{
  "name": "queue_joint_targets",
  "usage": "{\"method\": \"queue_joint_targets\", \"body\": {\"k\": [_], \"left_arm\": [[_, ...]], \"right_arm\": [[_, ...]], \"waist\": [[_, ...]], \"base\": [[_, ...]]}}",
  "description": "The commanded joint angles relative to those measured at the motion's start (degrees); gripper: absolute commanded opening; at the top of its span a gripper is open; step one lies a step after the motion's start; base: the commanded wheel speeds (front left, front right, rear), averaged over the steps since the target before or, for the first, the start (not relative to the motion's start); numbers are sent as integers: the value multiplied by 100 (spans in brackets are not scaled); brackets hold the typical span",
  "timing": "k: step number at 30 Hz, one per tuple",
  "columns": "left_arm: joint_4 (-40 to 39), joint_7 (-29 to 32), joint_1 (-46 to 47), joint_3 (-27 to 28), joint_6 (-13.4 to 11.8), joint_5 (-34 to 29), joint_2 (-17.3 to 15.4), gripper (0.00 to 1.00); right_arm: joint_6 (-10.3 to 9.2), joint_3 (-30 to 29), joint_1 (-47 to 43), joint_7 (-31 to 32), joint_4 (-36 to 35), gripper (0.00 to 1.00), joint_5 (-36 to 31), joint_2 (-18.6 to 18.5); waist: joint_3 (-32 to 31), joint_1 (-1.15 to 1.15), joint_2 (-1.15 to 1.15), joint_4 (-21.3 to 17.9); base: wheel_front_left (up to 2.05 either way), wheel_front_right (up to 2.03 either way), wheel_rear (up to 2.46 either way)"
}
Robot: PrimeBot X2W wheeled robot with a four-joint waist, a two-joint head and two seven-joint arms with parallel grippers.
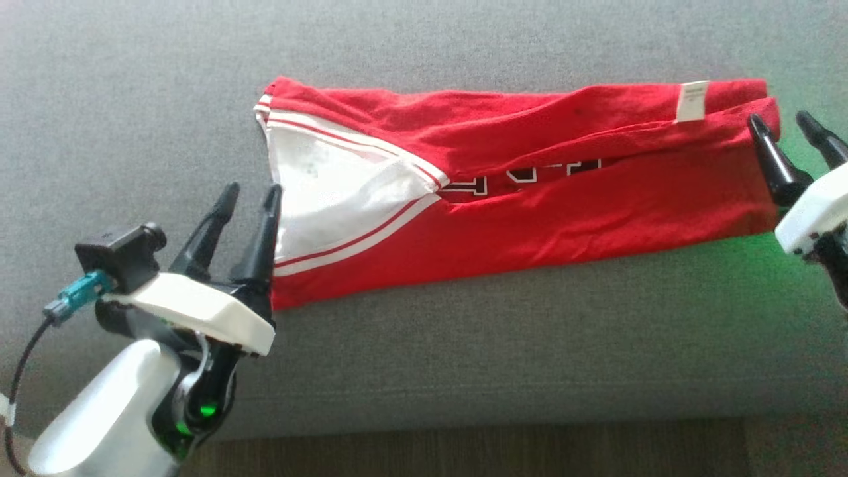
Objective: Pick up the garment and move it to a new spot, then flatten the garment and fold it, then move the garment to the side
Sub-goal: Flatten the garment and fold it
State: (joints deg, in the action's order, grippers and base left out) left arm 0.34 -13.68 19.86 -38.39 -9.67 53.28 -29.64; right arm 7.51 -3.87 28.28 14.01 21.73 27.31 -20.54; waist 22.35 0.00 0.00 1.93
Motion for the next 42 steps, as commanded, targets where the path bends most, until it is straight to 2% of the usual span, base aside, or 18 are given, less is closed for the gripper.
{"method": "queue_joint_targets", "body": {"k": [1, 9, 13, 17, 25, 39, 42], "left_arm": [[-93, -70, -42, 262, -80, 2, -82, 100], [-200, -124, -385, 460, -447, -461, 214, 100], [-451, -129, -626, 718, -745, -1077, 565, 100], [-625, -130, -867, 776, -874, -1704, 923, 100], [-506, -131, -1015, 539, -716, -2419, 1360, 100], [-203, -131, -1016, 668, -282, -2734, 1755, 100], [-163, -131, -1032, 756, -207, -2781, 1800, 100]], "right_arm": [[-2, -72, -232, -59, -399, 100, 47, -20], [-2, -485, -902, -38, -1003, 100, -88, 429], [-2, -714, -1017, -20, -1034, 100, -251, 779], [-2, -928, -867, 9, -821, 100, -411, 1037], [-2, -1349, -227, 25, -1, 100, -890, 1107], [-2, -1438, 445, 298, 1164, 100, -1602, 944], [-2, -1360, 440, 424, 1258, 90, -1606, 942]], "waist": [[-117, 0, 0, -18], [-400, 0, 0, -81], [-502, 0, 0, -95], [-575, 0, 0, -56], [-605, 0, 0, 169], [-513, 0, 0, 338], [-527, 0, 0, 342]], "base": [[0, 0, 0], [0, 0, 0], [0, 0, 0], [0, 0, 0], [0, 0, 0], [0, 0, 0], [0, 0, 0]]}}
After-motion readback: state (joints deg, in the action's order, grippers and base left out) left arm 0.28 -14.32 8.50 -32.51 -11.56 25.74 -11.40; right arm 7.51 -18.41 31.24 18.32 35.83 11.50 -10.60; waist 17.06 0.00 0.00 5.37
